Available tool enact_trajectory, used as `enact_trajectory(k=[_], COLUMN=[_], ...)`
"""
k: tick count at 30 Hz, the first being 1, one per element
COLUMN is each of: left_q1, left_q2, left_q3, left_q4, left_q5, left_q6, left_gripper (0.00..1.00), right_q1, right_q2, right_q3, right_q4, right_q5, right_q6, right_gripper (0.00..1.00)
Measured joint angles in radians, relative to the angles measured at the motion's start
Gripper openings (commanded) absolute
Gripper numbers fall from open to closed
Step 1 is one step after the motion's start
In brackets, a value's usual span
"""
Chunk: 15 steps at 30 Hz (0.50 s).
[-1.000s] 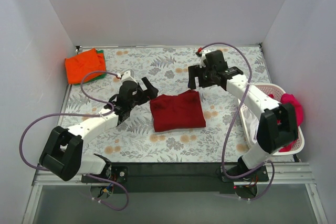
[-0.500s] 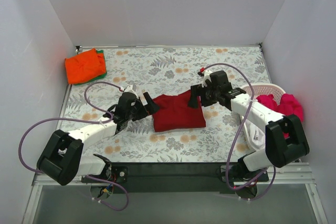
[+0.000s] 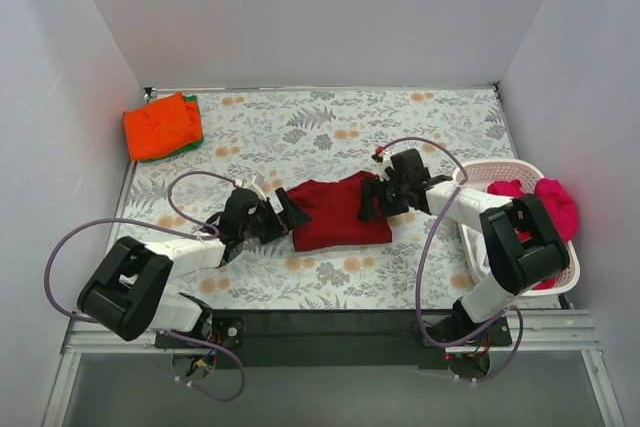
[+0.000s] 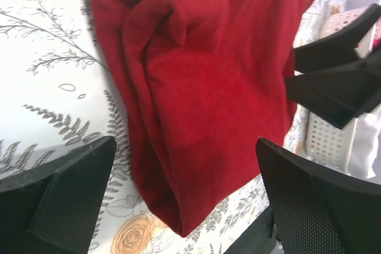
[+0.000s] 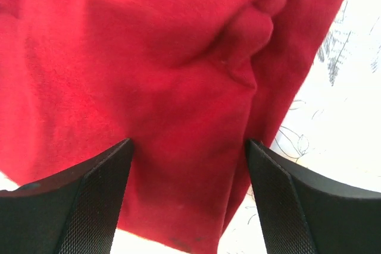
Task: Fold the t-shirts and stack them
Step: Fold the tshirt
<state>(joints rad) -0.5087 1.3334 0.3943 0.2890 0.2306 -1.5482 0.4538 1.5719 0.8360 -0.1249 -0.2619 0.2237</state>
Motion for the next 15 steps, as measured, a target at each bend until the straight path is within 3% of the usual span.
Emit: enact_trajectory(k=[15], left_q1=[-0.008], left_q2=[0.230], left_q3=[-0.037], left_q4=[0.439], left_q5=[0.110], left_q6=[-0.113], left_gripper=[0.98], right_q1=[0.026], right_q2=[0.033], right_q3=[-0.030], right_q4=[0.100], right_q5=[0.026], right_q6=[0.022], right_gripper=[0.66])
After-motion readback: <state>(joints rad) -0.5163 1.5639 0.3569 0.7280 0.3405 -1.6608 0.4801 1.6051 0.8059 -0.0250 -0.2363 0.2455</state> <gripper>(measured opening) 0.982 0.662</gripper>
